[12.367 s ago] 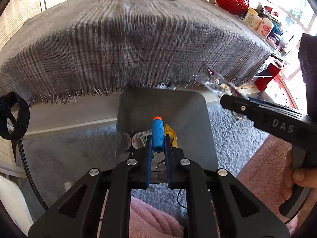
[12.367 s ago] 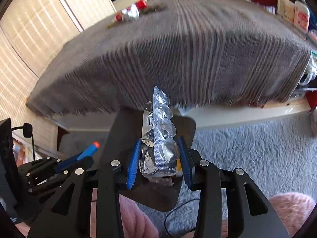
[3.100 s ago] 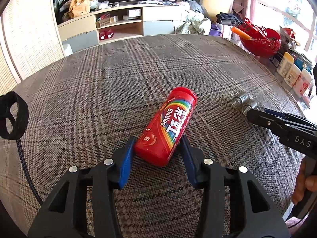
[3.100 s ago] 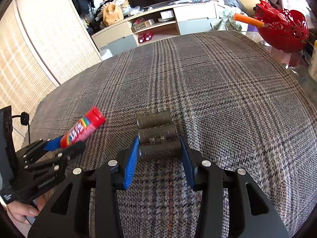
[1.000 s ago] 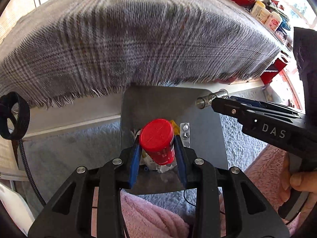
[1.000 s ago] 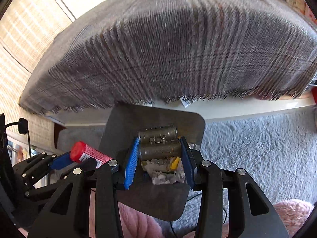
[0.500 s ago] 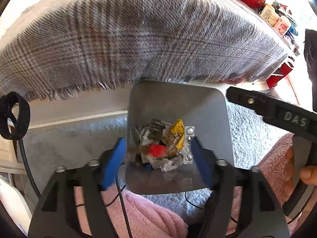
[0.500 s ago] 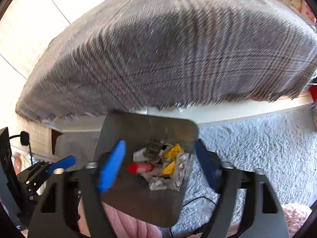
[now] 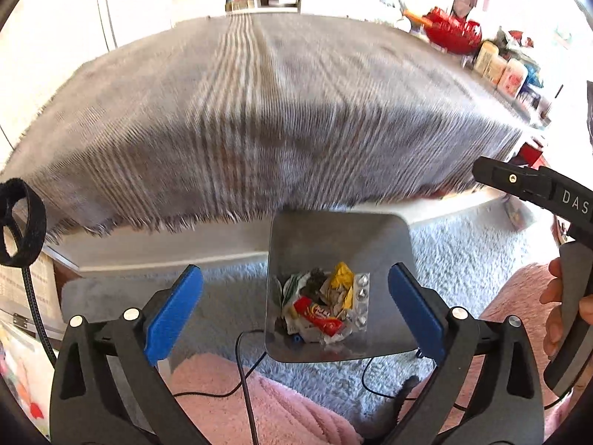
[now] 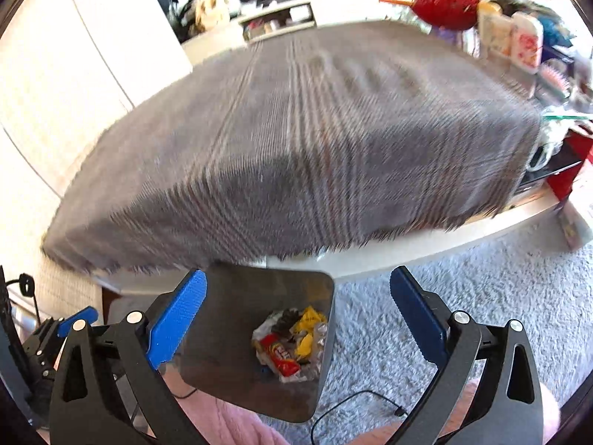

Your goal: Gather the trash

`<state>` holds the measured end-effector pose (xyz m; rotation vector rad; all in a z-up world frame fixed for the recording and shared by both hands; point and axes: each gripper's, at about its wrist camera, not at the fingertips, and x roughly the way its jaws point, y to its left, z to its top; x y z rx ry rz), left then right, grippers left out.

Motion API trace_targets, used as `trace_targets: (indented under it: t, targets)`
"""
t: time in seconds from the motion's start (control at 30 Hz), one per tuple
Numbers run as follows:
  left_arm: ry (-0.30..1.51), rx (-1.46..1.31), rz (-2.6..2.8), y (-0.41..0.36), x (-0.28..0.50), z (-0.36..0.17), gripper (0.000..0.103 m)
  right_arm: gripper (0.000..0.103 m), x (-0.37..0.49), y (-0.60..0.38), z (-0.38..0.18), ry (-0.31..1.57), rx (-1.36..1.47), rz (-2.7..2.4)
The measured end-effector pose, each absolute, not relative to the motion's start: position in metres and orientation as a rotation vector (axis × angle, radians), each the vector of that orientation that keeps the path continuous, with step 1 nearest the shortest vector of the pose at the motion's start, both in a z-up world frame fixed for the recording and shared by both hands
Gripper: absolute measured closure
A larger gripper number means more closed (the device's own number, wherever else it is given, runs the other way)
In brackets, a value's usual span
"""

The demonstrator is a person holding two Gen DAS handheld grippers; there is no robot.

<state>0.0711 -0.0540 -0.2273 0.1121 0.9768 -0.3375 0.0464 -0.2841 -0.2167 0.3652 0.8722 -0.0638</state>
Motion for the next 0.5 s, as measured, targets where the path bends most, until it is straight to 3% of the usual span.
trace_targets:
  t: [0.5]
  targets:
    - [0.673,0.089,-0.283,-0.032,0.017,-0.102,0.008,0.003,-0.013,-0.270,-0.108,0.556,0.238,-0.141]
